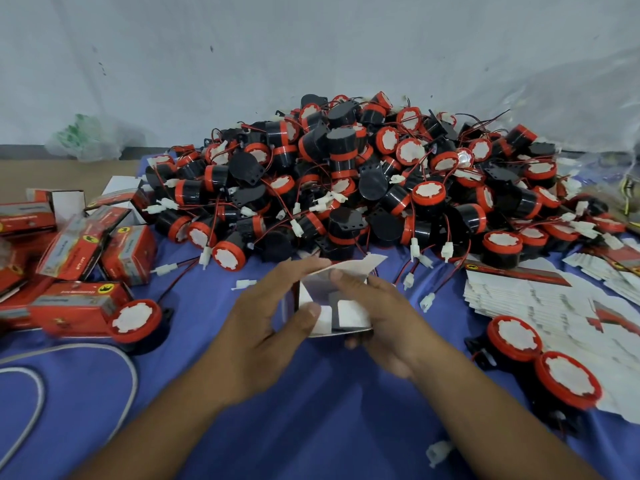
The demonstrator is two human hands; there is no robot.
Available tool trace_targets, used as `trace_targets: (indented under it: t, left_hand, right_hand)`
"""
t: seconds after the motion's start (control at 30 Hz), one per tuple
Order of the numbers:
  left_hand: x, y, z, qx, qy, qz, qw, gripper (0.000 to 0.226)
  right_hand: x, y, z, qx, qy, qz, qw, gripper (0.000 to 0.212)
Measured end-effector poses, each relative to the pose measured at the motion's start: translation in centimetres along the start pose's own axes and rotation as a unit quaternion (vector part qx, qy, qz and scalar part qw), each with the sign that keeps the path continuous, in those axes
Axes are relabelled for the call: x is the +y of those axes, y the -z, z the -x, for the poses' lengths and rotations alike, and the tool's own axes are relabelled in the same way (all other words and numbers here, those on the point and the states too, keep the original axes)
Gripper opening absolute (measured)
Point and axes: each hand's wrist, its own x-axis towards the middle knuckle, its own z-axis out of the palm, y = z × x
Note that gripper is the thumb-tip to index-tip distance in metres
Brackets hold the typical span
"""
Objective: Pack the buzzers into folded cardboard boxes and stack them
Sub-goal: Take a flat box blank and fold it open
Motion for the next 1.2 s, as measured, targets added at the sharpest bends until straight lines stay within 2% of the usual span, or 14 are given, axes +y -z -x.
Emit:
trace_targets:
  t: [0.1,0.2,0.23,0.3,0.37,0.5,0.6,0.7,0.87,1.0,1.1,1.2]
  left_hand:
    - [-0.2,-0.2,0.1,-0.025,-0.075,-0.024,0.997,0.041]
    - [-0.8,-0.6,0.1,-0.090,-0.116,-0.074,0.986,0.077]
    - [-1.0,-0.8,0.0,-0.084,-0.123,-0.104,0.983,0.078]
    - [-1.4,-1.0,-0.1,-0.031,-0.130,-0.138,0.981,0.059]
    - [-1.5,-0.8,-0.1,0.023,-0.120,-0.120,0.985,0.047]
    - [-1.3,-0.9,0.0,0.051,-0.122,-0.066,0.989,0.043]
    - [-1.2,-1.1,0.1,0.062,-0.084,-0.035,0.994,0.042]
    - [-1.4,-0.6,0.2,0.050,-0.062,-0.027,0.996,0.043]
    - [-0.5,-1.1,0.5,-0.054,-0.084,0.003,0.995,0.047]
    - [-0.9,-1.1,0.5,-0.037,-0.006,0.013,0.999,0.053]
    - [-1.2,-0.6,0.4,-0.015,-0.007,0.033,0.999,0.062]
    - [-1.8,-0.2,0.2,0.037,-0.008,0.037,0.999,0.072]
  right_hand:
    - [-0.2,0.2,0.2,-0.039,-0.044,-0.016,0.998,0.026]
    - [-0.5,0.4,0.3,-0.049,-0.071,-0.060,0.994,0.016]
    - [-0.4,0.5,0.4,-0.049,-0.071,-0.074,0.994,0.017]
    - [-0.2,0.3,0.2,-0.054,-0.056,-0.106,0.991,0.026]
    - [-0.3,0.0,0.2,-0.057,-0.034,-0.135,0.989,0.035]
    - [-0.4,0.3,0.2,-0.090,0.007,-0.188,0.978,0.045]
    - [-0.9,0.7,0.3,-0.119,0.024,-0.227,0.966,0.058]
    - [-1.0,0.9,0.1,-0.122,0.049,-0.136,0.982,0.044]
    - [-0.5,1.2,-0.3,-0.022,0.028,-0.050,0.998,0.030]
    - [-0.7,1.1,0.1,-0.059,0.044,-0.064,0.995,0.025]
    - [-0.2,0.9,-0.1,-0.092,0.047,-0.099,0.990,0.037]
    - [0.0,0.7,-0.3,-0.159,0.076,-0.159,0.972,0.072]
